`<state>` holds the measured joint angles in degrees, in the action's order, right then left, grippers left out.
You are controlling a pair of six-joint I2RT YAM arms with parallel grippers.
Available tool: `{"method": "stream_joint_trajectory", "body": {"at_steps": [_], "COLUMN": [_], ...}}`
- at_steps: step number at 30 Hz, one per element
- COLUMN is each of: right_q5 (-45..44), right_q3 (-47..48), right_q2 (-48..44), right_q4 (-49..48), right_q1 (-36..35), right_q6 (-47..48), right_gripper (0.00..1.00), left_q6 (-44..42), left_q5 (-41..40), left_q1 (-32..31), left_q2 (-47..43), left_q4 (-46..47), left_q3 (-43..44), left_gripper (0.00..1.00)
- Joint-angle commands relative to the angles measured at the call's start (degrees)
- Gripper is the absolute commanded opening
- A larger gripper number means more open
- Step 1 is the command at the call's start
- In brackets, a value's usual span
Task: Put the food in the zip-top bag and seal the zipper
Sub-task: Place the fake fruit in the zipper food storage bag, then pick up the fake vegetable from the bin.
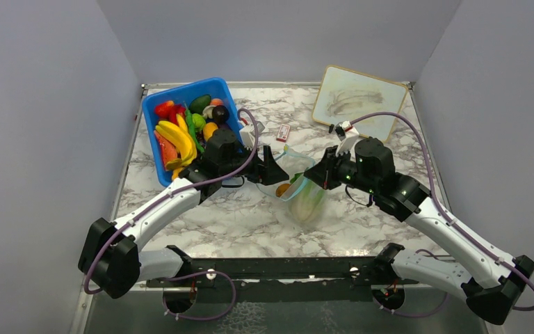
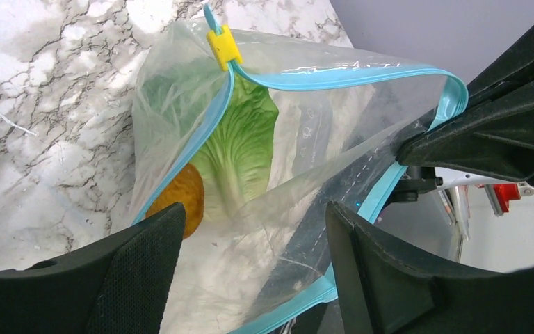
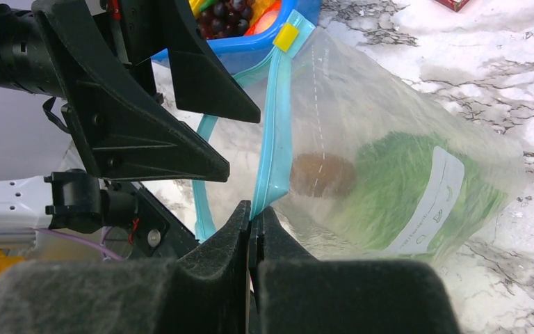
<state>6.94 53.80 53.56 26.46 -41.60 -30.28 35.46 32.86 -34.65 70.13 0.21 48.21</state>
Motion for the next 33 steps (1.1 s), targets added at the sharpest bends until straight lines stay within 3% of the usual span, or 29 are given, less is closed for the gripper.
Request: {"method": "stream_joint_trajectory", "body": {"at_steps": [1, 13, 22, 24, 26, 29, 33], "right_q5": [0.73, 0.58, 1.15, 2.06, 3.56, 4.43, 4.17], "right_q3": [-0.67, -1.57, -1.62, -1.77, -1.77, -1.72, -1.36], "right_q2": [-1.01, -1.99, -2.55, -2.84, -3.26, -4.14, -4.82], "right_q4": [-2.32, -2.66, -3.51, -3.69, -3.76, -3.52, -2.80], "right_q1": [0.12, 0.12, 0.12, 0.12, 0.12, 0.12, 0.12], "right_q6": [-0.22, 0.85, 2.11, 2.09, 2.20, 2.28, 3.23], "right_gripper": [0.01, 0.01, 0.01, 0.01, 0.01, 0.01, 0.01], "left_q6": [-1.17, -8.77, -16.56, -19.07, -21.21, -22.48, -23.22], "left_q5": [-1.38, -11.59, -37.26, -41.50, -44.85, -46.97, -44.94], "left_q1": [-0.40, -0.41, -0.33, -0.12, 0.44, 2.80, 8.13], "left_q2": [-0.79, -2.81, -3.27, -2.82, -2.04, 0.12, 4.57], "left_q4": [-1.15, -11.69, -18.86, -18.95, -19.26, -20.82, -21.94], "left_q3": [1.80, 9.05, 12.97, 12.99, 13.46, 15.56, 20.11], "left_gripper": [0.76, 0.76, 0.69, 0.59, 0.55, 0.62, 0.63]}}
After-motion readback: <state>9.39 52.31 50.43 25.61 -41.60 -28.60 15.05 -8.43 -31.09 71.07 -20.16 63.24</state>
